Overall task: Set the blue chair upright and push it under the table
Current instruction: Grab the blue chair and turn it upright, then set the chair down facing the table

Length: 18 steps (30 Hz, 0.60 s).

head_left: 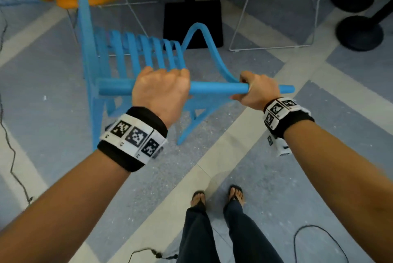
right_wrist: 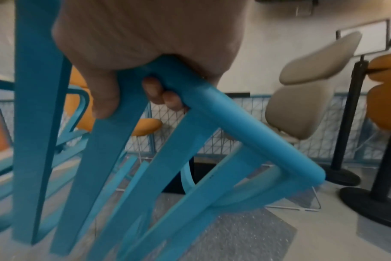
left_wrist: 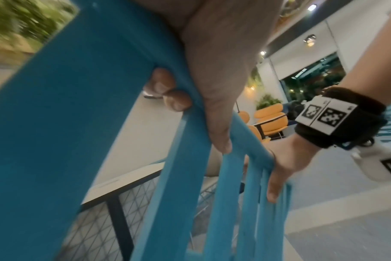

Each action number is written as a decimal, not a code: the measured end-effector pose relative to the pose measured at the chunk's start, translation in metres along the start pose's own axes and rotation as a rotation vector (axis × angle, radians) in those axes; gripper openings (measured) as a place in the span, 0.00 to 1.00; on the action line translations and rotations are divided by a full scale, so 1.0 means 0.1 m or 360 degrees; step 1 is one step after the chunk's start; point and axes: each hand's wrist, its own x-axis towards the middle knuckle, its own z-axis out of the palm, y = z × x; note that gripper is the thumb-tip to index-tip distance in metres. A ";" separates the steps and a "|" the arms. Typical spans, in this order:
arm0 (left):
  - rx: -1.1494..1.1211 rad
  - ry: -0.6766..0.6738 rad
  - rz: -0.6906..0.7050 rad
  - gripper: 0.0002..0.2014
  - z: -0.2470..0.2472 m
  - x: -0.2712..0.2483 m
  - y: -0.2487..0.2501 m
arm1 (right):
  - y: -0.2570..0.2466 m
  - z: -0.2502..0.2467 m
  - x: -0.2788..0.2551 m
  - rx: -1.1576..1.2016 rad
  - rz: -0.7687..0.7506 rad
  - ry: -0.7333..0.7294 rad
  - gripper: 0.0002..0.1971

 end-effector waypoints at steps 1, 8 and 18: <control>-0.0058 0.0006 -0.0045 0.20 -0.04 -0.06 -0.08 | -0.08 -0.08 -0.03 -0.0031 -0.0022 0.0014 0.20; -0.0412 0.0039 -0.0156 0.19 0.01 -0.51 -0.42 | -0.44 -0.18 -0.45 -0.0163 -0.0044 0.0092 0.18; -0.0650 -0.0327 -0.0372 0.22 0.69 -1.00 -0.70 | -0.91 0.07 -0.78 -0.0392 -0.0144 0.0172 0.11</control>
